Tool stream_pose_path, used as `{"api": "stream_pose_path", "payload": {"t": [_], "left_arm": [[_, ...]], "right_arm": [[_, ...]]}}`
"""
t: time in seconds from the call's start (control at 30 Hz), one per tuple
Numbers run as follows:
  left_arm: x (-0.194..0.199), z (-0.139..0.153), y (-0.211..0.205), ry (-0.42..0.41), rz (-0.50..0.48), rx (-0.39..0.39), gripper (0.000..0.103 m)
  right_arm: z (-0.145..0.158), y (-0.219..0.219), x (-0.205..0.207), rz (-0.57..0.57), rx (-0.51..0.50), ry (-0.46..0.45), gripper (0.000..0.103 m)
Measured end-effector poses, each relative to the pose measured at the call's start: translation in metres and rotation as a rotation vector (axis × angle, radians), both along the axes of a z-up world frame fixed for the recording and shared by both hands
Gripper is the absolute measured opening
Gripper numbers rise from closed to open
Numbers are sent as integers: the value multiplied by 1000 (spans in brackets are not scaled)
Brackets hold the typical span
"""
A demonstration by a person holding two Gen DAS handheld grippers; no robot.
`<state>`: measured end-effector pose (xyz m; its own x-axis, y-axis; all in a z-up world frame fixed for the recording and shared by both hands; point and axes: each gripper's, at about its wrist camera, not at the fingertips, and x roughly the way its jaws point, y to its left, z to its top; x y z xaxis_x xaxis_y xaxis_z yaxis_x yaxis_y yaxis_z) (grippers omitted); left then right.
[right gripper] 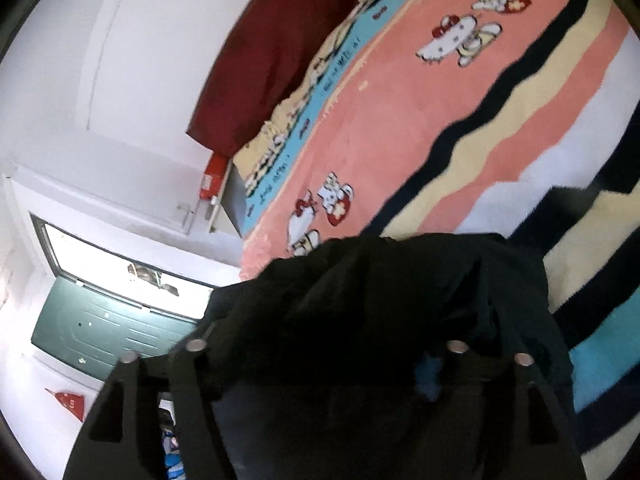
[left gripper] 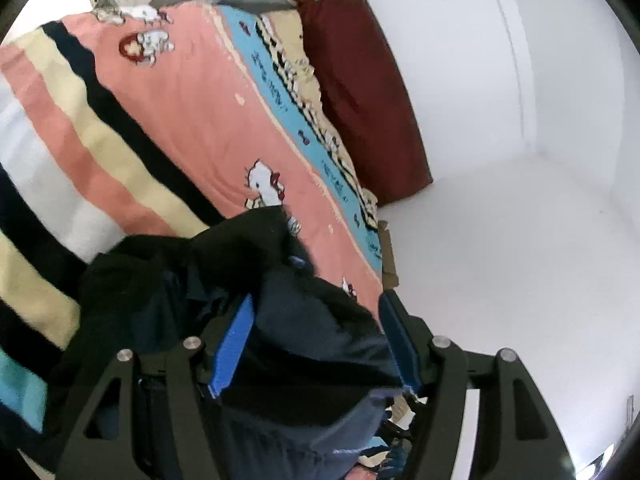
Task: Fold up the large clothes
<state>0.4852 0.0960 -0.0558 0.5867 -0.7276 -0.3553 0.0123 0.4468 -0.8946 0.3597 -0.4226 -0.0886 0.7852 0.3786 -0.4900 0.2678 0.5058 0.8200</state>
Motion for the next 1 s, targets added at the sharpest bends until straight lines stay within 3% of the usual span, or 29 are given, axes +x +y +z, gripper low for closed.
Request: {"api": "stream_pose_path", "payload": {"t": [0.07,0.13,0.33,0.6,0.77,0.87,1.0], "left_arm": [[-7,14,10,-16,26,-1,63],[-18,30,17,-35,41,52,63],[-37,66,-38,-94,-71,458,63],[-29,26,-167,-112,-330,751,63],[11,6,-211,-95,-330,835,63],[35,-5,-215,-62,-322,833,64],[48,-43,-224,-46,-361,876,65]], "right_arm": [[16,0,-5,4,-21,-27,79],[36,4,-8,19,-72,-43,80],[73,56,-11,175,-360,-43,80],[58,123,15,360,-606,25,79],[39,132,53,396,-667,79,79],[33,125,70,398,-692,92,79],[5,116,86,427,-707,134,80]]}}
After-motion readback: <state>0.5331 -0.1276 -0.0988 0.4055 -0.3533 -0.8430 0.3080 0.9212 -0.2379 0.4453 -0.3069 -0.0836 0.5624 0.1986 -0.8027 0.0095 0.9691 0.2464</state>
